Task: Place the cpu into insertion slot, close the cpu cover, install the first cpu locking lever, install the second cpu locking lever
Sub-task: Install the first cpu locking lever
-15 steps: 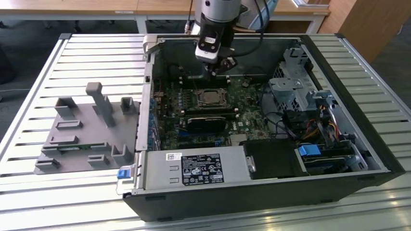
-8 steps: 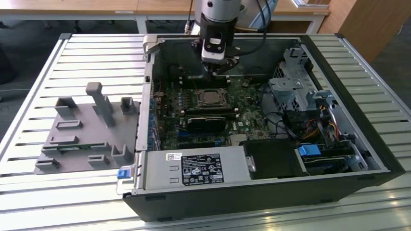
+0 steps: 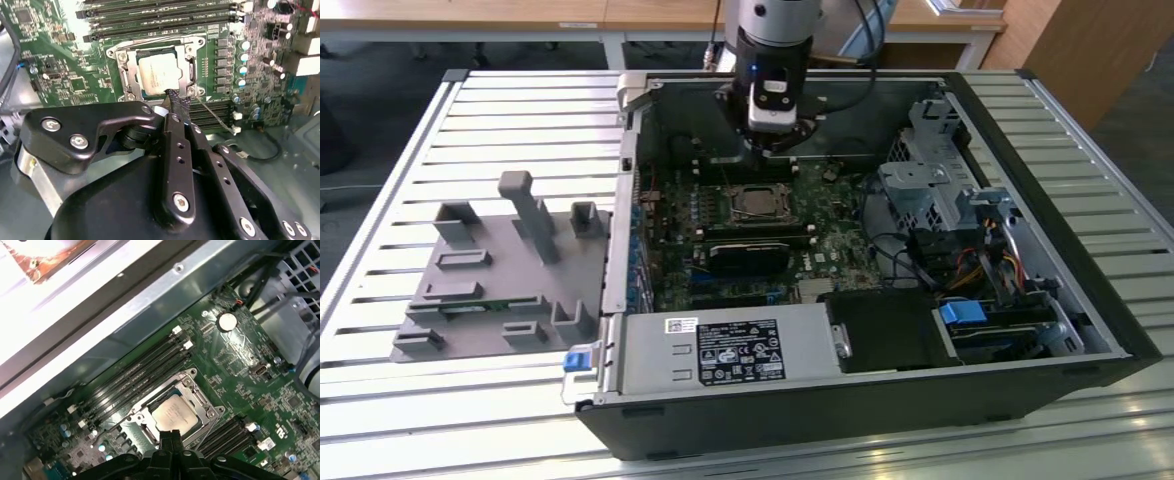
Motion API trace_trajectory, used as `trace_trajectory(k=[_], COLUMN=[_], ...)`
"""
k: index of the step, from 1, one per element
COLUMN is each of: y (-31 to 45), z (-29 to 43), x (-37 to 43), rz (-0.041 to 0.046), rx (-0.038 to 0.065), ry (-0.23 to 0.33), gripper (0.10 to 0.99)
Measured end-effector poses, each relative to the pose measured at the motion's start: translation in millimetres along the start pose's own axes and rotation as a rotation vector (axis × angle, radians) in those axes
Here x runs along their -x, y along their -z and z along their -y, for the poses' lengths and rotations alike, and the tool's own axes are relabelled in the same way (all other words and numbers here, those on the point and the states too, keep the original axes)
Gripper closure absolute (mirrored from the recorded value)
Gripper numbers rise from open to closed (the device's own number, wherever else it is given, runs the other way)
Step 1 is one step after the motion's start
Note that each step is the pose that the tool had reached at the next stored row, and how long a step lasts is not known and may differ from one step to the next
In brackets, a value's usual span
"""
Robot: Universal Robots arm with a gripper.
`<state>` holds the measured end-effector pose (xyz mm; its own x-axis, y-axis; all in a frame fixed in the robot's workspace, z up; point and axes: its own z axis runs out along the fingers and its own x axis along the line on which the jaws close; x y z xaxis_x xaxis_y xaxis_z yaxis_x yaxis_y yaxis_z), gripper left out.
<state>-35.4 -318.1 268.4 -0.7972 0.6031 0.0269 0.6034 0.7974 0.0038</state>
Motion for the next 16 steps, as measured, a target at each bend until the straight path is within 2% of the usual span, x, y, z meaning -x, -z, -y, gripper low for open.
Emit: trace_trajectory(k=[16], y=[-0.1], z=[0.0], x=[0.0], rz=[-0.0014], rx=[-0.006], ry=[0.234], gripper=[0.980])
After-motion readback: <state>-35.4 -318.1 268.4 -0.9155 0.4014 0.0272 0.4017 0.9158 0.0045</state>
